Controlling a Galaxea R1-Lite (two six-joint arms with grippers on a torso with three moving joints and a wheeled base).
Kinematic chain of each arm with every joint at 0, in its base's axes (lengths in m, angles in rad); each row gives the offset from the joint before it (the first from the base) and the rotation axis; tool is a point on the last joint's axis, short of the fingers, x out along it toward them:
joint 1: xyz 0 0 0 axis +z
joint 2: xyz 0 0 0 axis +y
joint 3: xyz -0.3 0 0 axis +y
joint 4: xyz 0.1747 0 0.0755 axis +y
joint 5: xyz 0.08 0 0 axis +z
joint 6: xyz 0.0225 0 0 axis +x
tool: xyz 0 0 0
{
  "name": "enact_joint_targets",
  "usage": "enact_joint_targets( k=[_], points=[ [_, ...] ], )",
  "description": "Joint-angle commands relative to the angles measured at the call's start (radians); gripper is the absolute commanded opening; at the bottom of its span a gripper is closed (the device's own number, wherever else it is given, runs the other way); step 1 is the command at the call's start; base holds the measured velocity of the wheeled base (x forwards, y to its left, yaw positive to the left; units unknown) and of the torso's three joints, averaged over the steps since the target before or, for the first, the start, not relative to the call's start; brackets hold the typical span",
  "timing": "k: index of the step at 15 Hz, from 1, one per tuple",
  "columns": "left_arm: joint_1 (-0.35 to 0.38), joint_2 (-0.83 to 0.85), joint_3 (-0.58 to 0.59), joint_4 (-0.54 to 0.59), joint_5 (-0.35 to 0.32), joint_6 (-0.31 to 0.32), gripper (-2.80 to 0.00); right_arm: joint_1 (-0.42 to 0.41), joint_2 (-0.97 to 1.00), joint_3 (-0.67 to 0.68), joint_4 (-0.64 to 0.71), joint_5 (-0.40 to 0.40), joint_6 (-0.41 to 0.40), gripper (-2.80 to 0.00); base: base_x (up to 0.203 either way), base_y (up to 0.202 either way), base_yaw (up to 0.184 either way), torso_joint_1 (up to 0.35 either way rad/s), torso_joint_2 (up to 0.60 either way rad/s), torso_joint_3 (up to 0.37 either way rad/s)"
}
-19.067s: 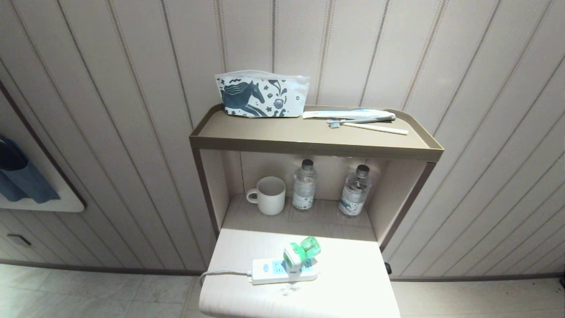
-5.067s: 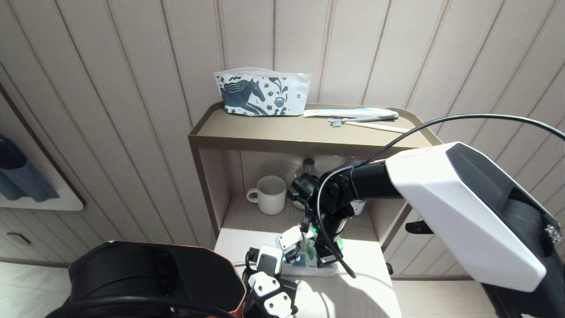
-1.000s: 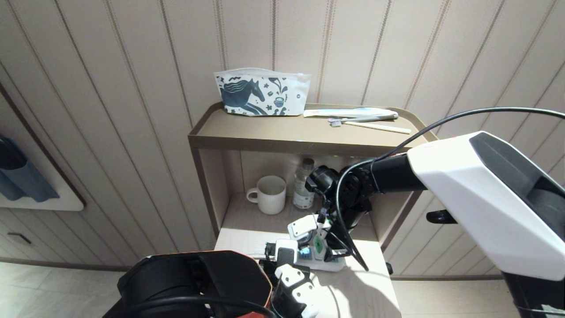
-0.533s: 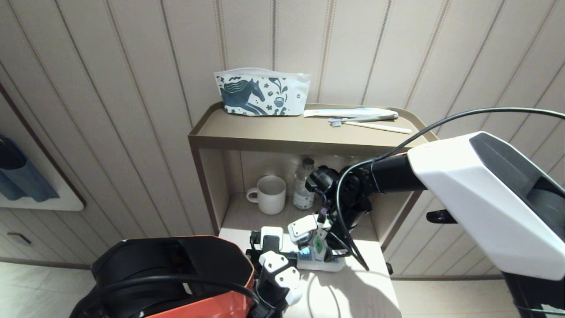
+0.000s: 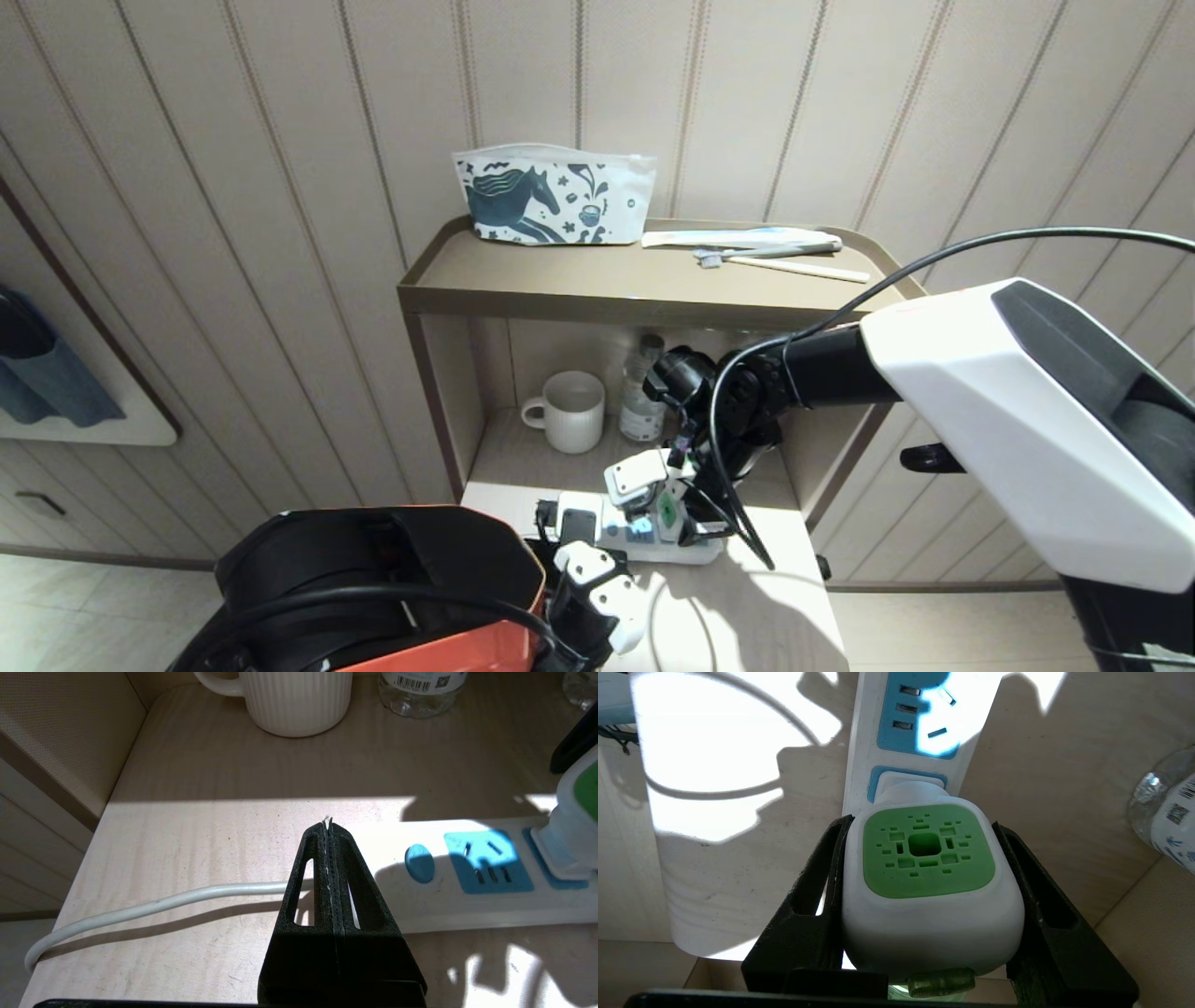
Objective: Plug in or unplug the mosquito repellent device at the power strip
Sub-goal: Hold the socket with your left hand and unplug it with your right hand
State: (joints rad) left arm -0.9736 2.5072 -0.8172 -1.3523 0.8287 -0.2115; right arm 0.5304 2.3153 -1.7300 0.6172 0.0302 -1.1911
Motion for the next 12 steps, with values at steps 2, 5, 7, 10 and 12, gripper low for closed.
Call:
enact_joint_targets(
  k=[2, 5, 7, 10, 12],
  points=[
    [0.001, 0.007, -0.01, -0.007, 0.006, -0.003, -2.8, 0.0, -0.01, -0.002, 0.004, 0.002, -0.007, -2.8, 0.0, 0.0, 0.0, 0.0, 0.0, 0.0],
    [0.001, 0.026, -0.022, -0.008, 0.008, -0.003, -2.8, 0.0, -0.015, -0.002, 0.004, 0.003, -0.007, -2.8, 0.0, 0.0, 0.0, 0.0, 0.0, 0.0],
    [0.001, 0.033, -0.037, -0.007, 0.013, -0.003, -2.8, 0.0, -0.022, 0.003, 0.004, 0.005, -0.007, -2.8, 0.0, 0.0, 0.0, 0.0, 0.0, 0.0],
    [0.001, 0.036, -0.04, -0.007, 0.017, -0.003, -2.8, 0.0, -0.024, 0.004, 0.004, 0.005, -0.007, -2.8, 0.0, 0.0, 0.0, 0.0, 0.0, 0.0],
    [0.015, 0.041, -0.074, 0.008, 0.046, -0.005, -2.8, 0.0, -0.035, 0.01, 0.004, 0.007, -0.007, -2.8, 0.0, 0.0, 0.0, 0.0, 0.0, 0.0]
  ],
)
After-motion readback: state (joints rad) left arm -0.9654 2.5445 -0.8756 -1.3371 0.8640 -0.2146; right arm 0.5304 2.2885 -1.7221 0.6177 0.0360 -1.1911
